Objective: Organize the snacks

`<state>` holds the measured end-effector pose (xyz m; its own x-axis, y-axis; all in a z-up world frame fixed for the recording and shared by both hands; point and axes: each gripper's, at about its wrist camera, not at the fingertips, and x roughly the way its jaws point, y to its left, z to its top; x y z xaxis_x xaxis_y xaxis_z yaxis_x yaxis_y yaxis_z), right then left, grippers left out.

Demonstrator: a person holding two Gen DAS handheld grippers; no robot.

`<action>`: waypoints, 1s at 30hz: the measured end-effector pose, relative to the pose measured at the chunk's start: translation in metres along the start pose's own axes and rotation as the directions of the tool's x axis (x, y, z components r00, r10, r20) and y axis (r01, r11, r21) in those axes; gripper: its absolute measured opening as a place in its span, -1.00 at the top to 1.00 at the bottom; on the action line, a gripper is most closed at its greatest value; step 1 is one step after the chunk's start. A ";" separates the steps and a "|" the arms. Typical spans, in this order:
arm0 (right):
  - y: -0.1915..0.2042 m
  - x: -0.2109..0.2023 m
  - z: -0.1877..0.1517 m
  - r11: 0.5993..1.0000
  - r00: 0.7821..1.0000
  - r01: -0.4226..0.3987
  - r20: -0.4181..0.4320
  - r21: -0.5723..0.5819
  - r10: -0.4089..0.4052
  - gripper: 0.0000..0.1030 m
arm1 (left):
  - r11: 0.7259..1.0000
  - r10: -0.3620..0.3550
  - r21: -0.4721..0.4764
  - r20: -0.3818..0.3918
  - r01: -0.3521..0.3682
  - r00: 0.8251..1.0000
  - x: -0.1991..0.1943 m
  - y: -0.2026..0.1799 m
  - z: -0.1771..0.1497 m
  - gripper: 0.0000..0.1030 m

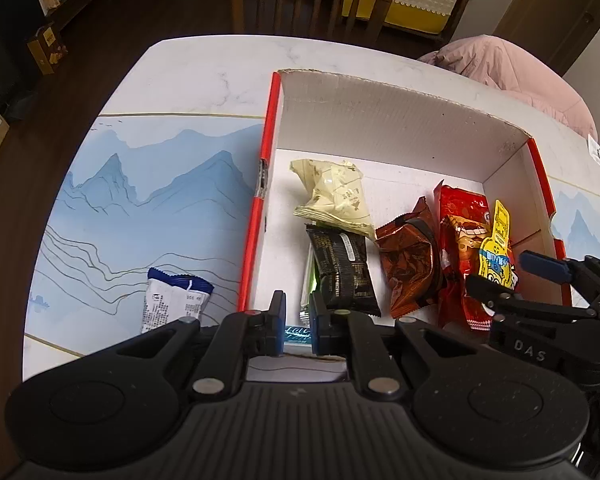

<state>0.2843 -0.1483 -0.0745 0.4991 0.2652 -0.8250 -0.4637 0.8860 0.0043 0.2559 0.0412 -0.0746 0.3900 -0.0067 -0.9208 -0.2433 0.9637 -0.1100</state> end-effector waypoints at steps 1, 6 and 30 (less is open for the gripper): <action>-0.001 -0.003 0.000 1.000 1.000 -0.002 0.008 0.008 0.002 -0.36 | 1.000 -0.003 -0.002 0.003 0.003 1.000 -0.002 0.001 0.000 0.78; -0.005 -0.026 0.001 0.999 0.998 -0.030 0.056 0.041 0.028 -0.42 | 1.000 -0.015 -0.010 0.015 0.015 1.000 -0.010 0.006 -0.003 0.78; -0.003 -0.125 -0.042 0.981 0.973 -0.126 0.211 0.146 0.094 -0.64 | 0.995 -0.097 0.028 0.116 0.094 0.989 -0.072 0.029 -0.043 0.78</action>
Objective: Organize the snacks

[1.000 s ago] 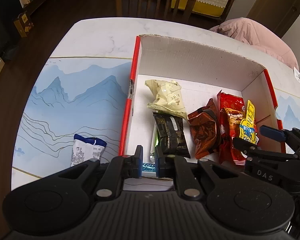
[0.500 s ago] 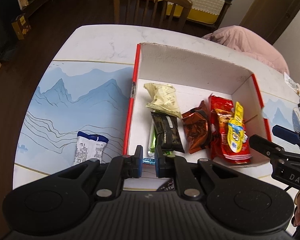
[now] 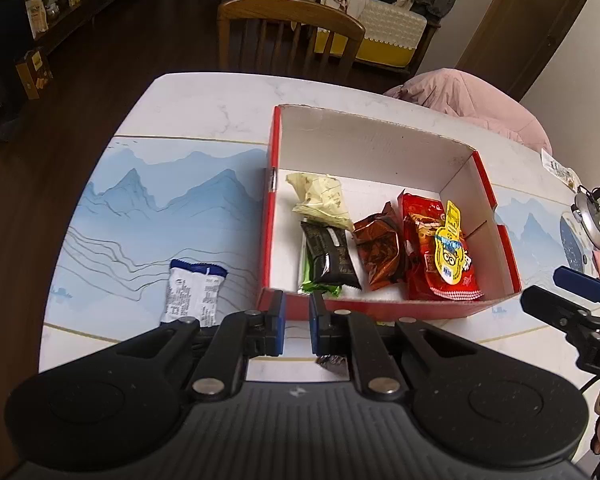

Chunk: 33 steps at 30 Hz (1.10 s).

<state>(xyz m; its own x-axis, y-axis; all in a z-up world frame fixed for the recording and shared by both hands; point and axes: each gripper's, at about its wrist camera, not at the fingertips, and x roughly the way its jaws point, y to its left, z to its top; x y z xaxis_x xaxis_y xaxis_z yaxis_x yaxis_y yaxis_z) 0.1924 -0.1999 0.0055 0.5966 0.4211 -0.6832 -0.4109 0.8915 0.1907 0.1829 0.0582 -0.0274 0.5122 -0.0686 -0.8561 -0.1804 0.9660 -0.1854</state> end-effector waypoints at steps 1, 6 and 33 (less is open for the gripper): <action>0.001 -0.002 -0.002 1.000 1.000 0.000 0.001 0.003 0.000 -0.65 | 1.000 -0.003 -0.002 0.001 0.003 1.000 -0.002 0.002 -0.002 0.78; 0.006 -0.008 -0.012 1.000 1.000 -0.005 -0.003 0.004 0.005 -0.68 | 1.000 -0.012 0.007 0.004 0.012 1.000 -0.010 0.008 -0.013 0.77; 0.021 0.028 -0.077 0.997 0.994 -0.006 -0.109 0.071 0.014 -0.99 | 0.995 0.062 -0.074 -0.016 -0.063 0.998 0.017 0.066 -0.047 -0.40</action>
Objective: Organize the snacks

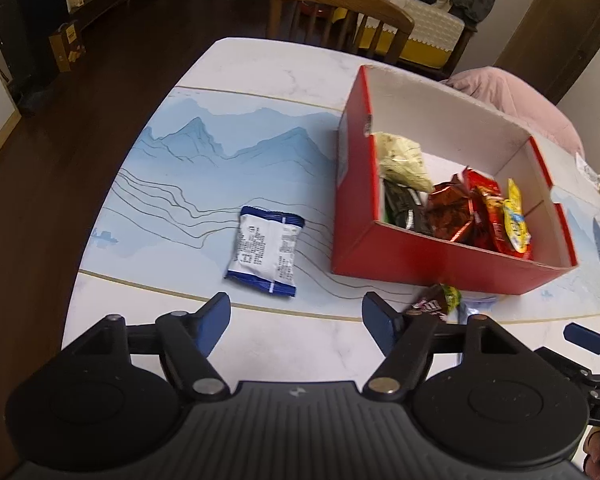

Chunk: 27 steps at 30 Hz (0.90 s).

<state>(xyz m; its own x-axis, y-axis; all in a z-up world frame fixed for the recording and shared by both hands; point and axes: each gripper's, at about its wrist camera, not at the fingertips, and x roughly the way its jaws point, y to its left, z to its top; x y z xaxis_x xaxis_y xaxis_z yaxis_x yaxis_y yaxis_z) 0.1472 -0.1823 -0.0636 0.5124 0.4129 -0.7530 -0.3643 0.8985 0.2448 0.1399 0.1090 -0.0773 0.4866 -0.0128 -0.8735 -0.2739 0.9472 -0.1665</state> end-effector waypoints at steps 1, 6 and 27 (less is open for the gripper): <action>-0.001 0.003 -0.002 1.000 1.000 0.011 -0.001 0.004 -0.011 -0.99 | 1.000 0.009 0.005 -0.001 -0.009 1.000 0.003 0.001 0.001 -0.40; -0.009 0.022 -0.013 0.998 0.997 0.057 -0.044 -0.006 -0.057 -0.95 | 0.999 0.027 0.043 -0.033 -0.026 0.999 0.026 0.007 0.009 -0.40; -0.018 0.082 -0.014 0.992 0.979 0.126 -0.160 -0.027 -0.129 -0.71 | 0.988 0.134 0.092 -0.151 -0.121 0.979 0.115 0.008 0.039 -0.40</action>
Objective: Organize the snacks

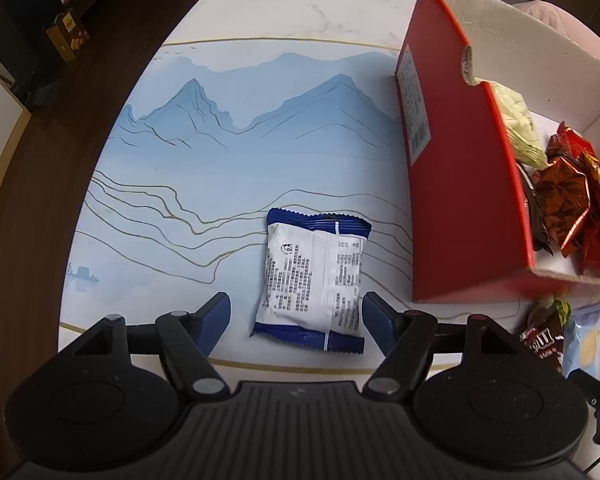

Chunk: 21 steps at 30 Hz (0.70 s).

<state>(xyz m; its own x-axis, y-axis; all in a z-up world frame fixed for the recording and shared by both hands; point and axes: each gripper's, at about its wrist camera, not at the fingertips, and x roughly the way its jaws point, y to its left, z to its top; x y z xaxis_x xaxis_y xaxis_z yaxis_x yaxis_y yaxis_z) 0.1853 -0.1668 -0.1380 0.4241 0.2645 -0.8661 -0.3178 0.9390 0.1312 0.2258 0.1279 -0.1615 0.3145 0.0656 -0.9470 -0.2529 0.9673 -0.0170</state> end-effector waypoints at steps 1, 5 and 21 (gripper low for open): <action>0.001 0.001 0.001 1.000 1.000 0.001 -0.002 -0.004 -0.001 -0.69 | 1.000 0.000 -0.001 -0.001 0.000 1.000 0.002 0.000 0.001 -0.40; 0.006 0.006 0.003 1.000 1.000 0.003 -0.004 -0.026 -0.003 -0.63 | 1.000 0.008 0.000 -0.008 -0.008 1.000 0.009 -0.002 0.004 -0.40; 0.023 0.012 0.008 0.996 1.000 0.029 0.012 -0.084 -0.028 -0.30 | 1.000 0.006 0.002 -0.001 -0.006 1.000 0.014 -0.006 0.005 -0.17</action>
<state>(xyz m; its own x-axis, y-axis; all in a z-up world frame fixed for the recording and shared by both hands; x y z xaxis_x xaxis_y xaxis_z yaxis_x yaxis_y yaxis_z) 0.1901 -0.1402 -0.1414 0.4431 0.2404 -0.8636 -0.3750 0.9247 0.0650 0.2365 0.1246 -0.1732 0.3117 0.0707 -0.9475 -0.2531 0.9674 -0.0111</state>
